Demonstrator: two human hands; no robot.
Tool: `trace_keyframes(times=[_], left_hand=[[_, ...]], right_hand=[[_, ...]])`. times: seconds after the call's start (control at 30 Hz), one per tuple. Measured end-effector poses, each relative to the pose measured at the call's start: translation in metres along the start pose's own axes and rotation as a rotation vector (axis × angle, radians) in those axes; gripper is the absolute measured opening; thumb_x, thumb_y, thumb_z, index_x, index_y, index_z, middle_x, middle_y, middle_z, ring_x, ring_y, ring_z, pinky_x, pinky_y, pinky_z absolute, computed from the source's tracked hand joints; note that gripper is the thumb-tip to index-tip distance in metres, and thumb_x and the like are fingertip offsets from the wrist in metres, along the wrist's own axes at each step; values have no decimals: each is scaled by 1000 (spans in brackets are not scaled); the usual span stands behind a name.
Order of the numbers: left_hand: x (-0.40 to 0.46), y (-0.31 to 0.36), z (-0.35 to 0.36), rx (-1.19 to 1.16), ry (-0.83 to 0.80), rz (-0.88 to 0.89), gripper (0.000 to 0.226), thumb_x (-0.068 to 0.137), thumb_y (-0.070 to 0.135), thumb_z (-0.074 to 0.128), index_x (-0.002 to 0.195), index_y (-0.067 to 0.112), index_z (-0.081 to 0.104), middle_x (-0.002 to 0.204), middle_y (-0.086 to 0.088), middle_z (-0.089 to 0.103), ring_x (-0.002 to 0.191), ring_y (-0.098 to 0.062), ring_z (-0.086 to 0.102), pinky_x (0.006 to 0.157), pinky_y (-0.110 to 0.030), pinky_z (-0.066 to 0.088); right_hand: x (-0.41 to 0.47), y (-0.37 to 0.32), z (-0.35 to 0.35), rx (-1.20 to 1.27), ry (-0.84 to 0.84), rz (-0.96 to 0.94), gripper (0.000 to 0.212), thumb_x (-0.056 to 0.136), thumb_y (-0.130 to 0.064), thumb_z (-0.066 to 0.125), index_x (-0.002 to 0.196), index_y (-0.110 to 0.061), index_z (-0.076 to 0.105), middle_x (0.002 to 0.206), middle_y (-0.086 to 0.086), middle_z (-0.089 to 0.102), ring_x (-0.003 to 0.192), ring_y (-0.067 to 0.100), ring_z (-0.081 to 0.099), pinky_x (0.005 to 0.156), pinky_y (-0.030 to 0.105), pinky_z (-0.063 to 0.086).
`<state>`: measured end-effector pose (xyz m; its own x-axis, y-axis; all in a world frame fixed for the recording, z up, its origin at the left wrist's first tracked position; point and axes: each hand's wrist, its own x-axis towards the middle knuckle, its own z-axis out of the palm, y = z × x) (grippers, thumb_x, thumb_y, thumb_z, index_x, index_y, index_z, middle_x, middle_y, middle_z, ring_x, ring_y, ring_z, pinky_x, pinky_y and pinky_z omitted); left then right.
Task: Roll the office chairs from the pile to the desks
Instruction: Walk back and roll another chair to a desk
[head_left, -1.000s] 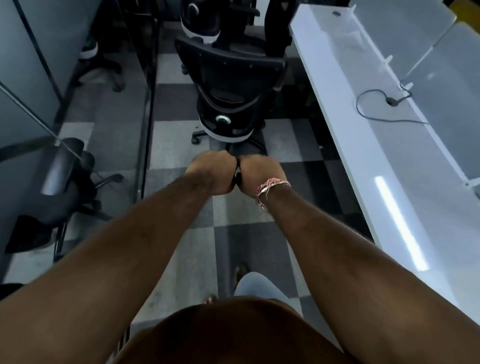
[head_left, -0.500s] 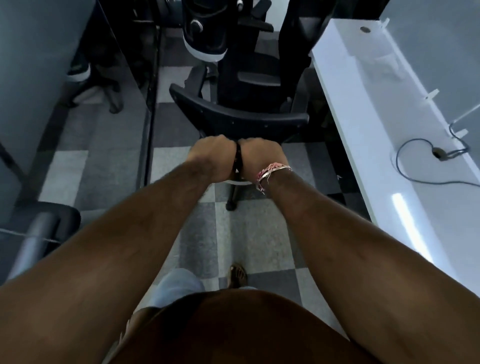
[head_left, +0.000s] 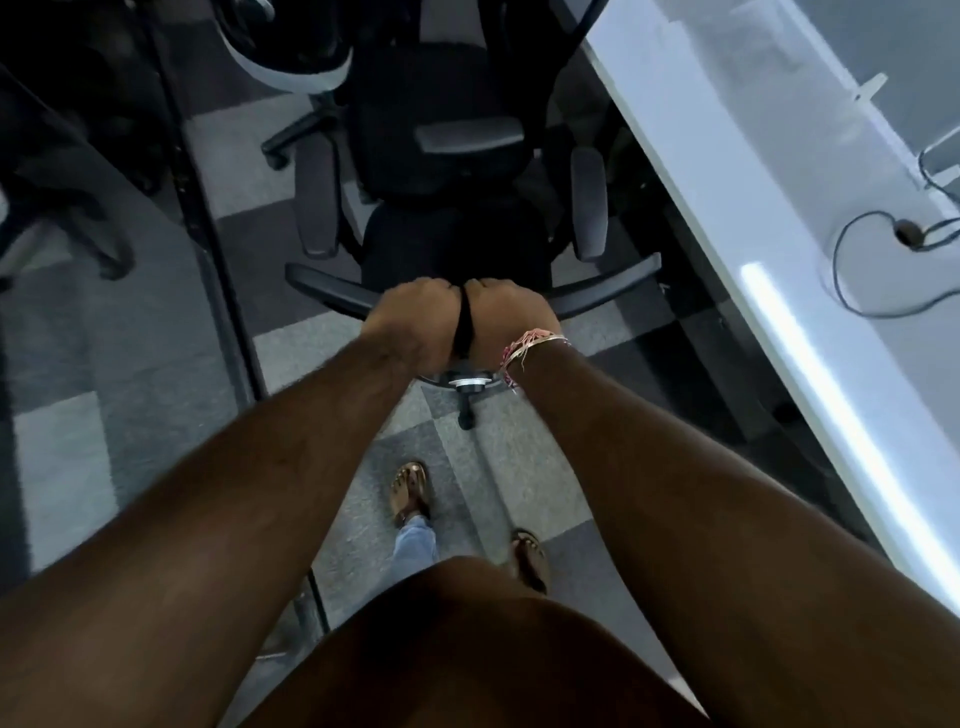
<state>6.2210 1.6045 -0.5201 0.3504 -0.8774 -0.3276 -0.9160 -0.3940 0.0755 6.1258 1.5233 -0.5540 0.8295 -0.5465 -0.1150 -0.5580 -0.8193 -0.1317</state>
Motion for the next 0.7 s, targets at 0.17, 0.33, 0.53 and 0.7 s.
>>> trace_keyframes(times=[0.17, 0.33, 0.53, 0.7], left_hand=[[37, -10, -3, 101, -149, 155, 17, 80, 33, 69, 89, 19, 66, 85, -3, 64, 87, -29, 68, 74, -39, 53], [30, -1, -1, 172, -127, 276, 24, 81, 42, 67, 84, 19, 62, 80, 0, 56, 86, -27, 66, 74, -37, 52], [-8, 17, 22, 103, -138, 256, 26, 89, 45, 64, 82, 21, 72, 64, 8, 50, 73, -22, 61, 71, -35, 55], [-52, 48, 37, 99, -129, 334, 24, 88, 44, 67, 76, 23, 62, 71, 5, 55, 82, -26, 67, 73, -36, 56]], right_hand=[[16, 0, 5, -116, -41, 95, 16, 82, -39, 60, 88, -24, 65, 87, -3, 69, 78, 21, 67, 60, 31, 44], [-4, 7, 0, -184, -88, 146, 19, 91, -37, 56, 76, -26, 60, 81, -4, 68, 66, 19, 60, 59, 30, 42], [-48, -4, 4, -187, -130, 147, 14, 95, -31, 58, 88, -23, 67, 92, -2, 70, 85, 22, 69, 63, 32, 43], [-110, -5, 5, -187, -144, 195, 15, 94, -33, 59, 84, -23, 65, 89, -3, 69, 82, 21, 68, 63, 31, 44]])
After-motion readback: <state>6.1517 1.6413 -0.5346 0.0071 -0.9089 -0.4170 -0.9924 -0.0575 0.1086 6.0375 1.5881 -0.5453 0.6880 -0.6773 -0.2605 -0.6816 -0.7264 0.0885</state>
